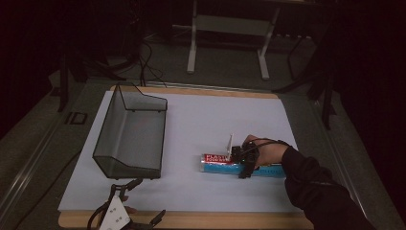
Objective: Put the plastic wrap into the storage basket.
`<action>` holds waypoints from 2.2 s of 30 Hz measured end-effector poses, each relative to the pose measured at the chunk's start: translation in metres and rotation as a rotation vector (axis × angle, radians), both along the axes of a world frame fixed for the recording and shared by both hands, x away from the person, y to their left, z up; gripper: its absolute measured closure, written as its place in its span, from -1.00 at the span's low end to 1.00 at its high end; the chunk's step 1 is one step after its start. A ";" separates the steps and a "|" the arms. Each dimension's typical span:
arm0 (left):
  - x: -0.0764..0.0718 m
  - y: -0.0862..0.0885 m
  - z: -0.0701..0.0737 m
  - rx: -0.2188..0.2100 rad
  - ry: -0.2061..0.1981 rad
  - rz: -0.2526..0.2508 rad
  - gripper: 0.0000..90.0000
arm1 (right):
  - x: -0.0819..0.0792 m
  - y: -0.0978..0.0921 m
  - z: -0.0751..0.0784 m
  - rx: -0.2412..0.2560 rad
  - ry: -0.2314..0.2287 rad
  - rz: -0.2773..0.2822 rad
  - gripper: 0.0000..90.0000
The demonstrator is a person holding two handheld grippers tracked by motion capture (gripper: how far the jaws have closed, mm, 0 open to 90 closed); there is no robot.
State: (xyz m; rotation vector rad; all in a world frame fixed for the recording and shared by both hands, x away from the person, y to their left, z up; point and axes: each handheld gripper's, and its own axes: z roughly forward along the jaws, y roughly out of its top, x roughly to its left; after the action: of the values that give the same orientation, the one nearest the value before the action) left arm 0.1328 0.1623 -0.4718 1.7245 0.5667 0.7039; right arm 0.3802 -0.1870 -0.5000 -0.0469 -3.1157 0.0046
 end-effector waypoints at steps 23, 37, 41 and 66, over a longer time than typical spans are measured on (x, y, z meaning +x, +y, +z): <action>0.000 0.000 0.001 -0.002 -0.003 -0.010 -0.99 | 0.000 0.007 0.035 0.108 0.034 -0.208 -0.30; 0.001 -0.003 0.001 0.000 0.003 -0.026 -0.99 | -0.009 0.032 0.051 0.245 0.021 -0.440 -0.30; 0.000 -0.003 0.001 0.004 -0.001 -0.031 -0.99 | -0.005 0.040 0.054 0.276 0.027 -0.485 -0.30; 0.003 -0.004 0.002 0.005 0.006 -0.041 -0.99 | 0.008 0.102 0.077 0.489 0.026 -0.655 -0.30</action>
State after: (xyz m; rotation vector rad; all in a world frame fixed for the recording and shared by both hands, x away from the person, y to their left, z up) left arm 0.1356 0.1580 -0.4700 1.7388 0.5332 0.6720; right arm 0.3878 -0.0850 -0.4229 -1.0158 -2.8171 -0.7413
